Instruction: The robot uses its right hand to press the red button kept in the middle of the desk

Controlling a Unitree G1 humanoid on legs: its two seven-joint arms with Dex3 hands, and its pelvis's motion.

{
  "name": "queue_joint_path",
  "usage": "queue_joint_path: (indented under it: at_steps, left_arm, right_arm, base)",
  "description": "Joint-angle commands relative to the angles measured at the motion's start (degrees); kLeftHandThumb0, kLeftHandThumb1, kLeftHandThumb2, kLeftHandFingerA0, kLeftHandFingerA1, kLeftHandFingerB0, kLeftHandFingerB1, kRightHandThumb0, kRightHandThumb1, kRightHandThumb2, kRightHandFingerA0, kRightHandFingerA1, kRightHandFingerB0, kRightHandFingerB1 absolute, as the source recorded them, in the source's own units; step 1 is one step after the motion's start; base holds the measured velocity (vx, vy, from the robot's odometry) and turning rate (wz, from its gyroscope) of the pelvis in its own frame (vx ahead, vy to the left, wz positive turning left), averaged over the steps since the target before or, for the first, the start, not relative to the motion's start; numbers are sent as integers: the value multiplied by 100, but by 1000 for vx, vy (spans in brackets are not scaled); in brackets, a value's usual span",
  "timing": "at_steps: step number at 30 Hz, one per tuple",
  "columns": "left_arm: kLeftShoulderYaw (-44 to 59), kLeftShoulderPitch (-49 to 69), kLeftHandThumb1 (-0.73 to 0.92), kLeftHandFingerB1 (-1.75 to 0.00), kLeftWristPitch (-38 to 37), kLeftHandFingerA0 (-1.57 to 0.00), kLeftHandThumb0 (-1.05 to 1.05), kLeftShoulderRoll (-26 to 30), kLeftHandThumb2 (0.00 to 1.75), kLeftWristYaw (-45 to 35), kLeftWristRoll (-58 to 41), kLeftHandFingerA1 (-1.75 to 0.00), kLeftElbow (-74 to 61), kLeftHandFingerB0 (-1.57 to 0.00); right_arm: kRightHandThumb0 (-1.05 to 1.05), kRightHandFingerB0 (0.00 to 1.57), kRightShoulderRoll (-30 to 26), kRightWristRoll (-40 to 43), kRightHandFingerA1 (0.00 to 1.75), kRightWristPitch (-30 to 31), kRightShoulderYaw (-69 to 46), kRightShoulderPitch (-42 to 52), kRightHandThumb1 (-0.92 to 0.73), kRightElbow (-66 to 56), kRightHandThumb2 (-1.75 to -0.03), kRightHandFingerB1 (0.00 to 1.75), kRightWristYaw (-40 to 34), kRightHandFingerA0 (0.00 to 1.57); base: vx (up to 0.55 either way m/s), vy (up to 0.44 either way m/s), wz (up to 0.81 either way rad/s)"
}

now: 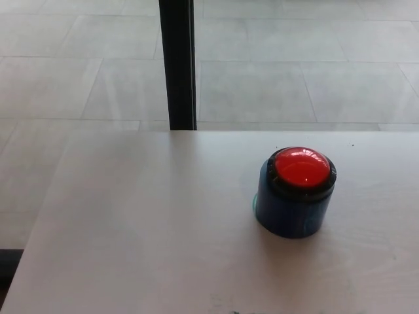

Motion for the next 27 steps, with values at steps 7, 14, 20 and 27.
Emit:
queue_joint_path:
  at_steps: [7, 14, 20, 27]
  left_arm:
    - [1214, -651, 86, -73, 451, -43, -55, 676, 103, 342, -845, -101, 890, -10]
    - [1261, -678, 85, -73, 432, -41, -54, 675, 107, 354, -736, -98, 943, -13]
    - [1307, -721, 85, -69, 455, -43, -54, 675, 106, 396, -713, -100, 1005, -6]
    - [1297, -710, 86, -76, 370, -46, -55, 645, 107, 340, -680, -102, 1046, -16]
  right_arm:
    - [-71, 18, -580, 2522, 167, 647, -3049, -1412, -68, -962, -62, 82, -2272, 81]
    - [-36, 29, -1153, 2338, 76, 870, -2846, -2620, -59, -1664, -77, 57, -1951, 42]
    - [-25, 103, -1476, 1492, 74, 791, -2010, -3851, -14, -1644, -134, 60, -2186, 102]
    - [-9, 84, -1573, 816, 96, 652, -813, -4908, -48, -1485, -111, 85, -1991, 92]
  base:
    - [0, 0, 0]
    - [0, 0, 0]
    - [0, 0, 0]
    - [0, 0, 0]
